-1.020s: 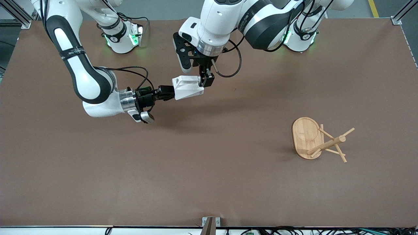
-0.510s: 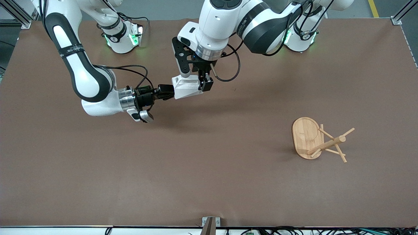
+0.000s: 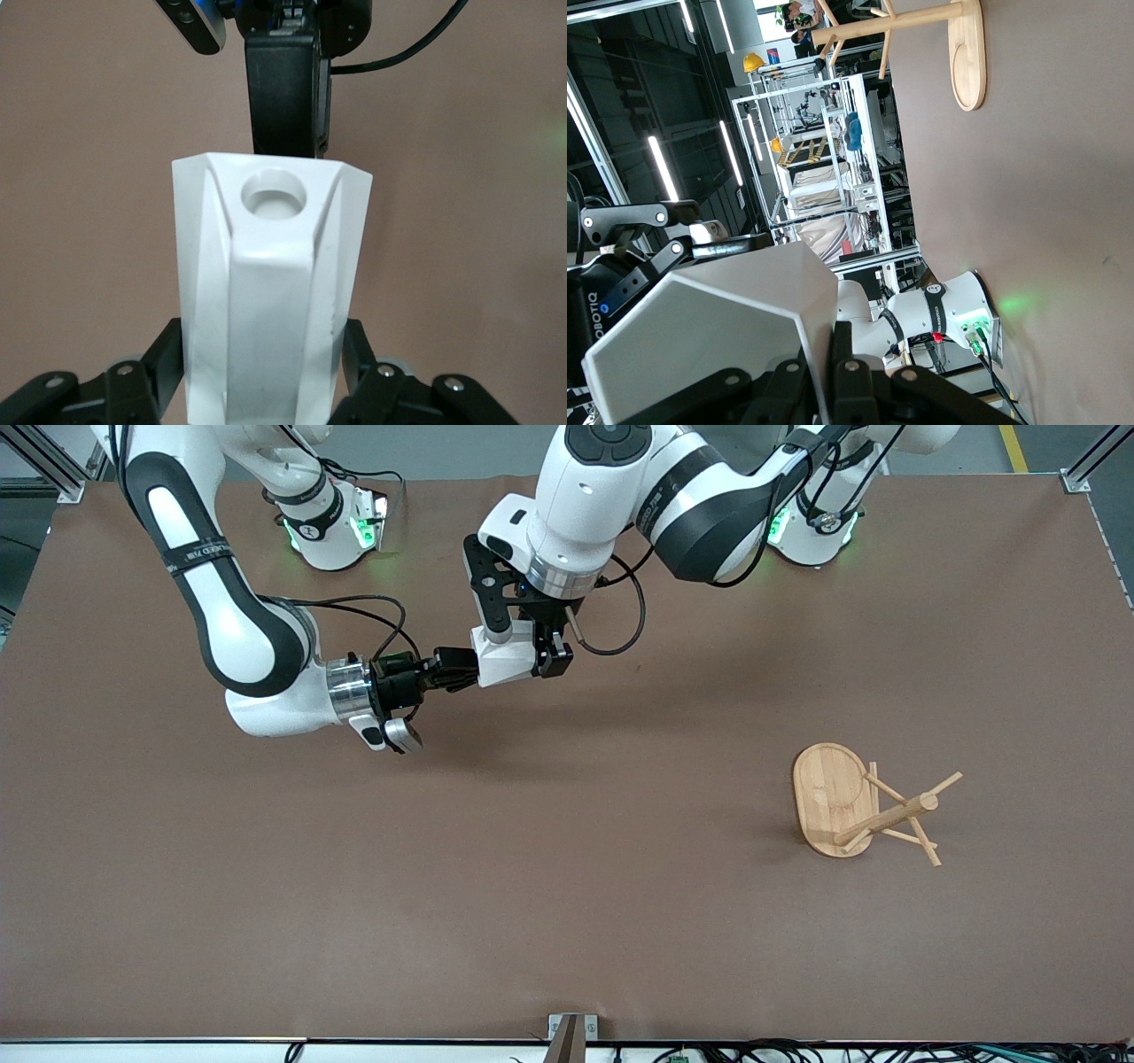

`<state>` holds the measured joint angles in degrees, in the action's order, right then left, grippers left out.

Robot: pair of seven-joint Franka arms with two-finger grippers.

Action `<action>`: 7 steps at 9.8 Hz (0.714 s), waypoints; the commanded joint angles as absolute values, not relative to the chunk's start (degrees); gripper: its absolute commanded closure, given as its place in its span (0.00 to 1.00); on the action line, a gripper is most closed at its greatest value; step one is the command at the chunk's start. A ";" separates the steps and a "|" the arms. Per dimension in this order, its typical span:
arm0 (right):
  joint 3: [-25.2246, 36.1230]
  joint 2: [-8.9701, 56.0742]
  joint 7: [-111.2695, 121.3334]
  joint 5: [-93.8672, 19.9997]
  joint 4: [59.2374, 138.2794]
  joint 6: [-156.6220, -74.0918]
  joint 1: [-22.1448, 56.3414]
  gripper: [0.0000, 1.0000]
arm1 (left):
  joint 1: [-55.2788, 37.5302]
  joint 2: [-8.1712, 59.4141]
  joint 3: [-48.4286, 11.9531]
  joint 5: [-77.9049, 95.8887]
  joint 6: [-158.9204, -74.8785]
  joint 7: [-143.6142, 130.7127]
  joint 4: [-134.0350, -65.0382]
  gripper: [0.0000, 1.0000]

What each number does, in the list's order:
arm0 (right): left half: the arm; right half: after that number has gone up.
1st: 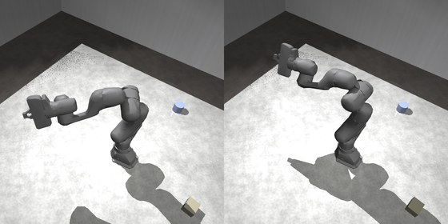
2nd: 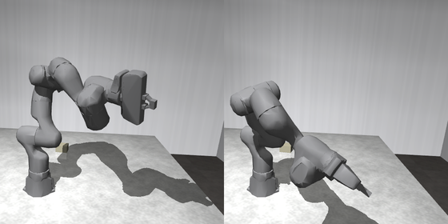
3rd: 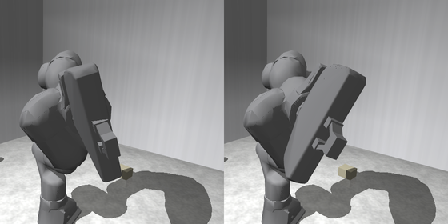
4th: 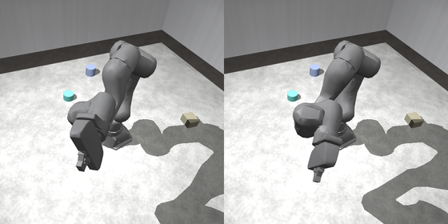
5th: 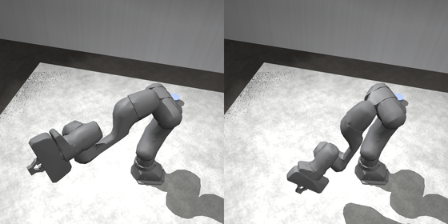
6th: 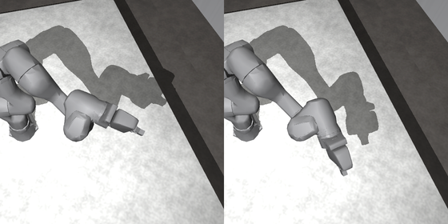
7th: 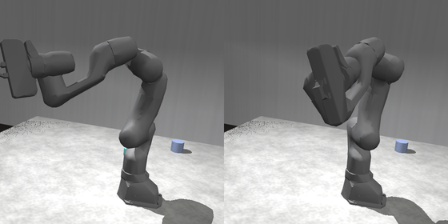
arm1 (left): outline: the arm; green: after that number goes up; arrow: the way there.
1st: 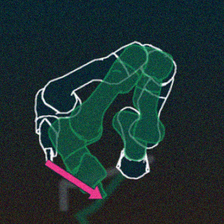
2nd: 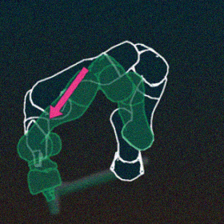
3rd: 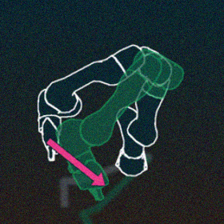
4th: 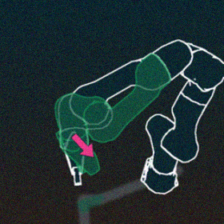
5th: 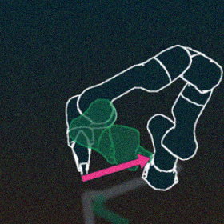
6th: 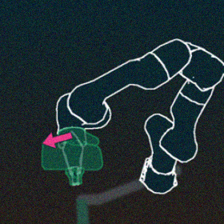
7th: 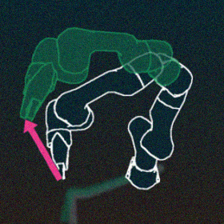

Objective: Hang cup on rack
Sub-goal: 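Grasp the cup rim with the left gripper beside the right gripper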

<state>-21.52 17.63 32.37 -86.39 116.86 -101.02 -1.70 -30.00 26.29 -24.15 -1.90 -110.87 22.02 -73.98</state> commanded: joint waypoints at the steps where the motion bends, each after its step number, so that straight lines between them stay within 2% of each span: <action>1: -22.32 14.59 33.22 -88.59 119.44 -100.28 -2.37 0.99 | -30.67 28.65 -23.91 -5.19 -111.71 21.80 -73.65 0.93; 3: -22.33 14.50 33.13 -88.59 119.44 -100.28 -2.37 0.99 | -30.67 28.74 -23.91 -5.36 -111.71 21.71 -73.74 0.99; 7: -22.32 14.50 33.13 -88.59 119.44 -100.28 -2.37 0.99 | -29.71 28.21 -23.64 -5.54 -111.10 21.71 -73.74 1.00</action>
